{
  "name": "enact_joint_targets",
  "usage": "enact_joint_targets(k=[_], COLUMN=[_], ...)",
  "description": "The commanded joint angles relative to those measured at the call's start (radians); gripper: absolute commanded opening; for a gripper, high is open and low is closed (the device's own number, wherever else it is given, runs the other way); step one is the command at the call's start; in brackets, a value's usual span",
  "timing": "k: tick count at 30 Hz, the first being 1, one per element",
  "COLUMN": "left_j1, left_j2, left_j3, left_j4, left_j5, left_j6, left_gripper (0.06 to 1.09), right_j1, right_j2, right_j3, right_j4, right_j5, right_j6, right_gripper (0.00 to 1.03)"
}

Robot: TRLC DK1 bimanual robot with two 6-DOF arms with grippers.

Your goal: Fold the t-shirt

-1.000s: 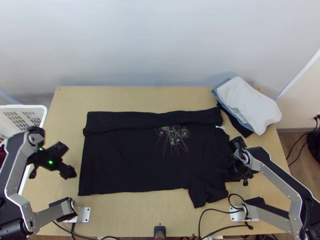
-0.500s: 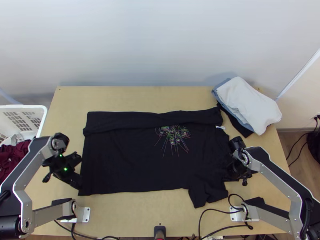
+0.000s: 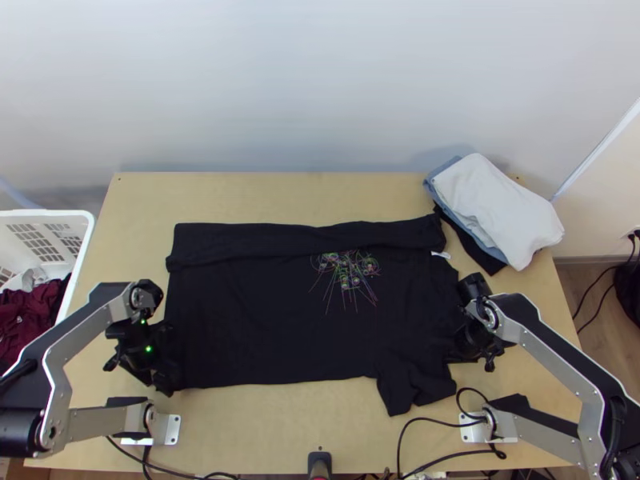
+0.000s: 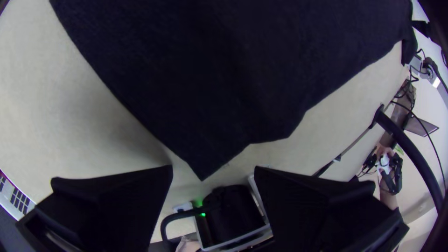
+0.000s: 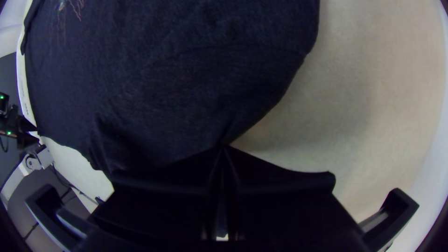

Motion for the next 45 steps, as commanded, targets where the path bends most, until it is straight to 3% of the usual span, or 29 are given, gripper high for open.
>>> enact_joint_targets(k=[1, 3, 6, 9, 28, 35, 45], left_j1=[-0.005, -0.007, -0.005, -0.007, 0.176, 0.173, 0.205], left_j2=[0.037, 0.048, 0.043, 0.037, -0.005, -0.025, -0.038], left_j3=[-0.028, -0.034, -0.053, -0.067, 0.107, 0.232, 0.346], left_j4=[0.029, 0.047, 0.074, 0.084, 0.067, 0.084, 0.13], left_j5=[-0.005, -0.007, -0.007, -0.002, 0.024, 0.183, 0.265], left_j6=[-0.032, -0.043, -0.043, -0.02, 0.101, -0.006, -0.126], left_gripper=[0.88, 0.81, 0.54, 0.11, 0.1, 0.1, 0.1], right_j1=[0.008, 0.008, 0.008, 0.006, -0.023, -0.001, -0.023], right_j2=[0.001, 0.001, -0.004, -0.005, -0.01, -0.089, -0.114], right_j3=[-0.035, -0.035, -0.035, -0.033, 0.023, 0.151, 0.281], right_j4=[0.042, 0.042, 0.042, 0.042, 0.008, -0.03, -0.068], right_j5=[-0.004, -0.004, -0.005, -0.004, -0.001, -0.002, 0.014], right_j6=[-0.012, -0.012, -0.012, -0.012, -0.019, -0.013, -0.053], right_gripper=[0.03, 0.03, 0.03, 0.03, 0.03, 0.03, 0.03])
